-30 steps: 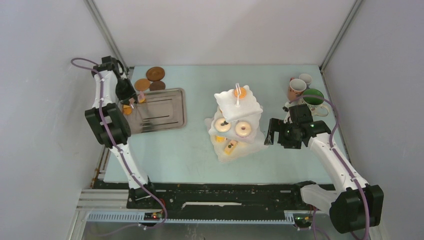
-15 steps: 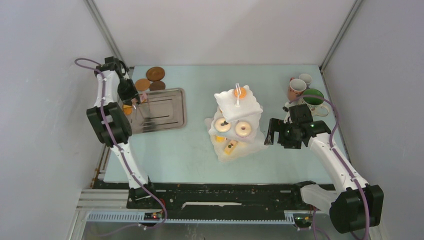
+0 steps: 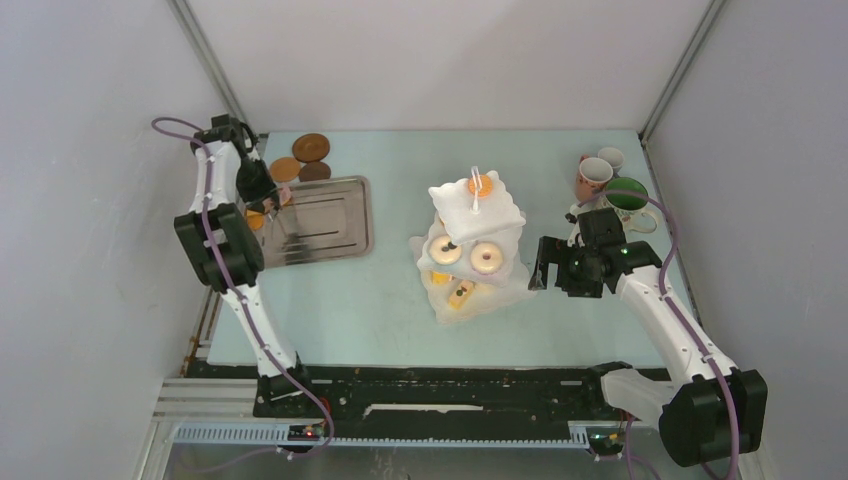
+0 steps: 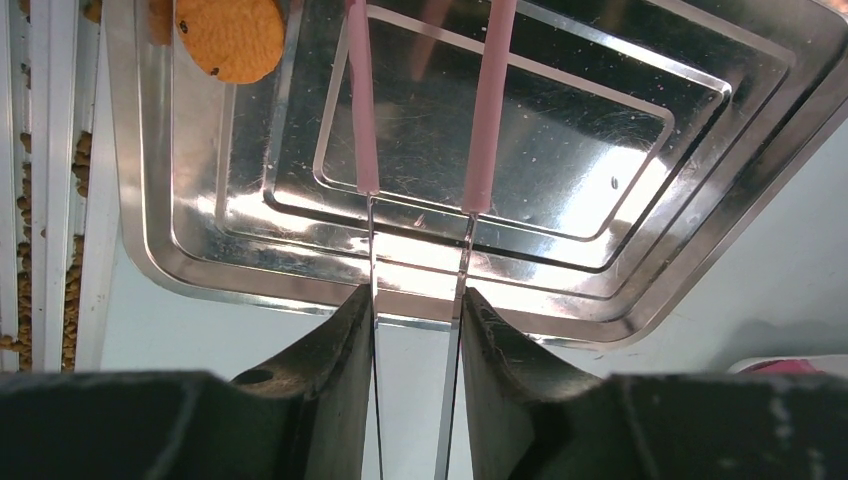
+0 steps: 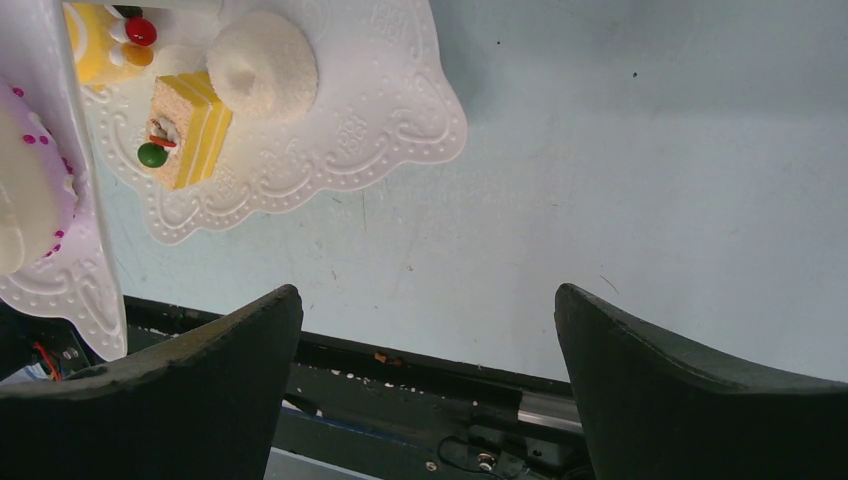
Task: Serve the afternoon tea
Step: Pick up the desert from the tray.
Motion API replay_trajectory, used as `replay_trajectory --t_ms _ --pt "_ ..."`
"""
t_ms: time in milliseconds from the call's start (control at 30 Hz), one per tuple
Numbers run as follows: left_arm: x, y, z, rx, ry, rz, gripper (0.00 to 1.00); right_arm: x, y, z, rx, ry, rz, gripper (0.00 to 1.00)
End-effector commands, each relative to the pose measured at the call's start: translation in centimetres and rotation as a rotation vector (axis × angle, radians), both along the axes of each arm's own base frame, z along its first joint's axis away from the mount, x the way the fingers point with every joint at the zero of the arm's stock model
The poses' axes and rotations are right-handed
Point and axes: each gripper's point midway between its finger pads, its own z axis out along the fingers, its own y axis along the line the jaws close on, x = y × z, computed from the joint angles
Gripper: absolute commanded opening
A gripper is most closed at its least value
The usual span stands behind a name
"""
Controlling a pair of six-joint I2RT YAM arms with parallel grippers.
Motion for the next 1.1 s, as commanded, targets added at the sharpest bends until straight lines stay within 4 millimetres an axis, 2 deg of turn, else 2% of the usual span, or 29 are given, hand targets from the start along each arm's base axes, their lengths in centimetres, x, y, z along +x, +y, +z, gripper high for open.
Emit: replay_trajectory --t_ms 0,100,267,600,767,933,1067 --pt "0.3 -0.4 -0.2 0.013 0.008 -0.038 0.37 0.1 -0.2 0.1 -0.013 -0.019 -0.006 1.00" --pt "0.1 -0.4 -0.4 0.020 0.020 -0.038 0.36 0.1 -0.1 0.1 -0.014 -0.018 -0.006 1.00" --pt "0.2 -0.3 0.0 0.030 0.010 -0.031 0.27 0.1 -0.1 0.2 -0.013 -0.021 -0.006 1.00" --pt "-0.5 -1.2 4.2 0.085 -0.081 -0.033 0.11 0.1 -0.1 0.4 -0.009 -0.035 -0.004 1.00" --pt "-1.4 -2.8 6.0 0.103 -0.111 -0.060 0.06 0.1 -0.1 0.8 -0.007 -0.055 -0.005 1.00" --pt "-3.7 -4.4 8.2 0.149 -0.135 -0.090 0.04 0.1 -0.3 1.0 -0.016 -0.063 -0.015 1.00" --pt "-6.2 -7.6 10.9 0.156 -0.204 -0.159 0.04 0.1 -0.3 1.2 -0.022 -0.080 -0.018 1.00"
